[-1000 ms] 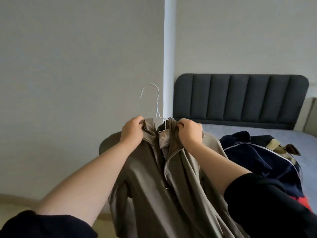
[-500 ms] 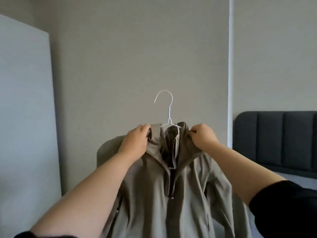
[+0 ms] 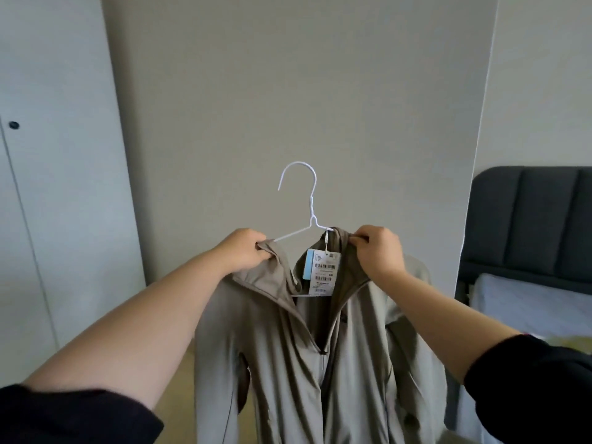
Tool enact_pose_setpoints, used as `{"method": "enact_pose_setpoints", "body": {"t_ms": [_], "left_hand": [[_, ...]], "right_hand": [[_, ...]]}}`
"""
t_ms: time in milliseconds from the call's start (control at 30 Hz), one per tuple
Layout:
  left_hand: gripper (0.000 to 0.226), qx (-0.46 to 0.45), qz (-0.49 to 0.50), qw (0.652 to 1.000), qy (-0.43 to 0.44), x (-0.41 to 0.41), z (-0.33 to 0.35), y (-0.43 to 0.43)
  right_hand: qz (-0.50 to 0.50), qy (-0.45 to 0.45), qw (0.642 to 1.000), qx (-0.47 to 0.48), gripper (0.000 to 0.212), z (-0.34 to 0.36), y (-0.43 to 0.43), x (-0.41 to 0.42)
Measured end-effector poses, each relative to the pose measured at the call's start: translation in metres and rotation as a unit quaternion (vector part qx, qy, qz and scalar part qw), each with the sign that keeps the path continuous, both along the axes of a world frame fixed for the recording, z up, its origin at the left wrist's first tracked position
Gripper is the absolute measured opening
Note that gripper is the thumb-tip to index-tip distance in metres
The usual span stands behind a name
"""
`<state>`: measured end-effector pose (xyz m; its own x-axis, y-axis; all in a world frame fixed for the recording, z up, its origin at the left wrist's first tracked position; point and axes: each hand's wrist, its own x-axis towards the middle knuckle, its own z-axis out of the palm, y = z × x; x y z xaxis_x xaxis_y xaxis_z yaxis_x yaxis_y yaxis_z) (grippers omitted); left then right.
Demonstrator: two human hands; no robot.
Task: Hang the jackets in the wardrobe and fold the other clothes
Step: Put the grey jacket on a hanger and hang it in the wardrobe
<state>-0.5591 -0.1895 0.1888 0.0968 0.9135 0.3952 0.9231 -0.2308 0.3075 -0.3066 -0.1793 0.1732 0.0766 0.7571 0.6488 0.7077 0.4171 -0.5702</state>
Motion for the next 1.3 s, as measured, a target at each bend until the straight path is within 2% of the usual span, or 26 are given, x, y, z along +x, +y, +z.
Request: {"method": "enact_pose_setpoints", "body": {"t_ms": [100, 167, 233, 300, 367, 400, 467, 567, 633, 700, 733, 800, 867, 900, 933, 1033, 1100, 1167, 1233, 1300], "left_hand": [[0.032, 0.008, 0.031, 0.999, -0.006, -0.009, 0.005, 0.001], [0.022, 0.055, 0.086, 0.994, -0.026, -0.017, 0.004, 0.001], [0.018, 0.098, 0.153, 0.982, -0.053, -0.027, -0.002, -0.001], [0.018, 0.117, 0.198, 0.971, -0.069, -0.038, -0.01, -0.005], [0.019, 0.134, 0.22, 0.963, -0.08, -0.05, -0.016, -0.01], [0.019, 0.142, 0.226, 0.96, -0.087, -0.057, -0.017, -0.013], [0.019, 0.155, 0.24, 0.954, -0.095, -0.068, -0.016, -0.019], [0.018, 0.167, 0.244, 0.952, -0.085, -0.076, -0.015, -0.025], [0.018, 0.171, 0.238, 0.953, -0.081, -0.078, -0.016, -0.027], [0.018, 0.166, 0.245, 0.951, -0.094, -0.079, -0.016, -0.029], [0.019, 0.159, 0.255, 0.947, -0.11, -0.079, -0.016, -0.029], [0.018, 0.147, 0.275, 0.94, -0.142, -0.081, -0.016, -0.03], [0.018, 0.147, 0.278, 0.937, -0.151, -0.08, -0.021, -0.03], [0.018, 0.149, 0.276, 0.938, -0.15, -0.077, -0.024, -0.031], [0.018, 0.151, 0.27, 0.939, -0.149, -0.075, -0.028, -0.031], [0.02, 0.16, 0.234, 0.947, -0.153, -0.069, -0.037, -0.03], [0.023, 0.165, 0.219, 0.949, -0.154, -0.066, -0.04, -0.029], [0.023, 0.175, 0.208, 0.949, -0.157, -0.064, -0.041, -0.028], [0.021, 0.179, 0.195, 0.952, -0.152, -0.06, -0.04, -0.028], [0.017, 0.176, 0.185, 0.955, -0.152, -0.056, -0.041, -0.027]], "right_hand": [[0.022, 0.033, 0.999, -0.005, 0.014, 0.002, -0.002, -0.015], [0.053, 0.052, 0.997, -0.012, 0.013, 0.008, 0.0, -0.024], [0.078, 0.028, 0.996, -0.031, 0.01, 0.013, 0.006, -0.032], [0.041, -0.026, 0.998, -0.041, 0.025, 0.013, 0.012, -0.037], [-0.04, -0.027, 0.998, -0.051, 0.044, 0.01, 0.015, -0.038], [-0.064, -0.009, 0.995, -0.077, 0.044, 0.009, 0.016, -0.039], [-0.031, 0.052, 0.98, -0.189, 0.044, 0.01, 0.013, -0.044], [0.095, 0.192, 0.913, -0.347, 0.043, 0.006, 0.007, -0.059], [0.126, 0.238, 0.905, -0.328, 0.033, 0.003, 0.006, -0.065], [0.125, 0.29, 0.923, -0.221, 0.026, 0.001, 0.008, -0.067], [0.102, 0.296, 0.936, -0.159, 0.029, -0.002, 0.009, -0.066], [0.048, 0.25, 0.96, -0.116, 0.037, -0.012, 0.011, -0.058], [0.026, 0.112, 0.969, -0.221, 0.041, -0.026, 0.01, -0.048], [0.011, 0.035, 0.959, -0.281, 0.041, -0.032, 0.009, -0.042], [-0.012, -0.018, 0.954, -0.301, 0.036, -0.036, 0.008, -0.037], [-0.069, -0.051, 0.977, -0.192, 0.018, -0.034, 0.009, -0.032], [-0.075, -0.069, 0.987, -0.124, 0.029, -0.03, 0.006, -0.035], [-0.062, -0.136, 0.986, -0.068, 0.038, -0.027, 0.006, -0.039], [-0.022, -0.191, 0.98, -0.042, 0.026, -0.023, 0.003, -0.042], [0.007, -0.202, 0.978, -0.045, 0.015, -0.022, 0.001, -0.043]]}}
